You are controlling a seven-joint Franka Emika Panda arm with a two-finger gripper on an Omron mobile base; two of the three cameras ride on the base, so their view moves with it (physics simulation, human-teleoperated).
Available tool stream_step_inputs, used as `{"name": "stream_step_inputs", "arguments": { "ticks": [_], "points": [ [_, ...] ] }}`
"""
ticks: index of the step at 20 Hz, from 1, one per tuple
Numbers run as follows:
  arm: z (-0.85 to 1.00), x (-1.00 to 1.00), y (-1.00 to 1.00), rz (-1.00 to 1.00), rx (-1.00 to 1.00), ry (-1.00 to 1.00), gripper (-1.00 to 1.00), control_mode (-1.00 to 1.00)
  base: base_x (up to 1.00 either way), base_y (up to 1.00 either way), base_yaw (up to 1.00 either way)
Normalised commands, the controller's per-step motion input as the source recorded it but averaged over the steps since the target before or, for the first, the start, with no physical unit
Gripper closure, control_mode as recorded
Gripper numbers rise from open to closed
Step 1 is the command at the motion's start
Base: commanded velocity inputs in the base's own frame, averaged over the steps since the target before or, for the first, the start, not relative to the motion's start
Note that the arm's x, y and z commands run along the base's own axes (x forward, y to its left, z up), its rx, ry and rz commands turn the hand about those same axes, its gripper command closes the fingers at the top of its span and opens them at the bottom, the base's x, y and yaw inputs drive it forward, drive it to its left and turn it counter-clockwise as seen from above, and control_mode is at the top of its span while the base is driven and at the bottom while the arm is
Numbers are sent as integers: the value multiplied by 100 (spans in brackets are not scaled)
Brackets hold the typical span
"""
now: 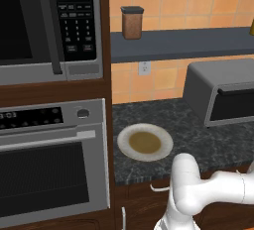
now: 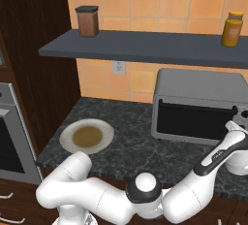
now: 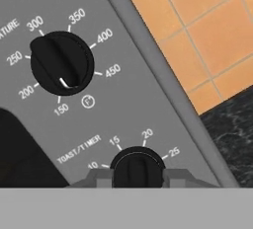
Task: Pick up the kebab skewer and baguette bread, and place them inside the toaster oven. Close the toaster oven door and start by setting the timer.
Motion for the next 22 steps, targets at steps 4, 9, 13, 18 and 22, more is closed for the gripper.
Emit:
{"name": "stream_step_inputs", "arguments": {
  "ticks": [4,9,13,18,22],
  "points": [
    [0,-5,0,0,11,0,100,-100,0,0,0],
    [0,-4,0,0,9,0,100,-100,0,0,0],
    [0,0,0,-1,6,0,100,-100,0,0,0],
    [0,0,7,-5,3,0,100,-100,0,0,0],
    [0,0,15,-7,1,0,100,-100,0,0,0]
  ]
}}
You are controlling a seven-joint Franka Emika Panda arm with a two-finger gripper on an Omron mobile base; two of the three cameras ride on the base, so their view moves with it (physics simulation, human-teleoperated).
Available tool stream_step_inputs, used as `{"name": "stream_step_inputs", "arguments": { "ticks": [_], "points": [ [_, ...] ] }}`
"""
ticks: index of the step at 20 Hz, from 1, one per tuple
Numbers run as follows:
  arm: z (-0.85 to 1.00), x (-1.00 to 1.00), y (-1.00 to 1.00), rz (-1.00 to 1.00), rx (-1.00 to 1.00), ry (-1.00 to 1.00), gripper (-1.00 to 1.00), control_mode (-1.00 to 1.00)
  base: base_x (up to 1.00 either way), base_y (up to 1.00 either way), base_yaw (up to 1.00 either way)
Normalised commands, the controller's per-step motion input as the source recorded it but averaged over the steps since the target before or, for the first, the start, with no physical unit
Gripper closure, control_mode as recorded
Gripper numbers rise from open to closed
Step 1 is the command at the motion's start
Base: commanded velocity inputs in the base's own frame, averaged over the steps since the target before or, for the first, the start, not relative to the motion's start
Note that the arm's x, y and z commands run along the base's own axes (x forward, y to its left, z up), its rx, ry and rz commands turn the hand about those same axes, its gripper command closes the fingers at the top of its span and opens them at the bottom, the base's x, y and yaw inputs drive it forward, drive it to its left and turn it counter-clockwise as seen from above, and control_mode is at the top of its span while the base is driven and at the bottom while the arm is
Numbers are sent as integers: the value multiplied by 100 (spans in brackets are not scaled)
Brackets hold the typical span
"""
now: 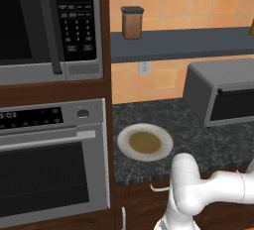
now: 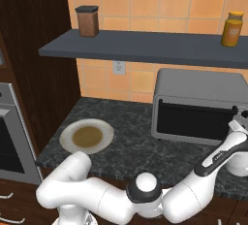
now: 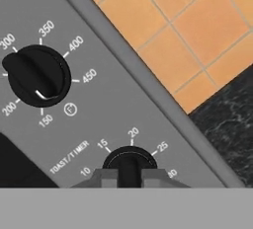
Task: Pick up the kebab skewer and baguette bread, and place them inside the toaster oven. Close the toaster oven door and start by setting the timer.
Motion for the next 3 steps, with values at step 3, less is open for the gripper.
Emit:
{"name": "stream_step_inputs", "arguments": {
  "ticks": [3],
  "points": [
    [0,0,11,-6,2,0,100,-100,0,0,0]
  ]
}}
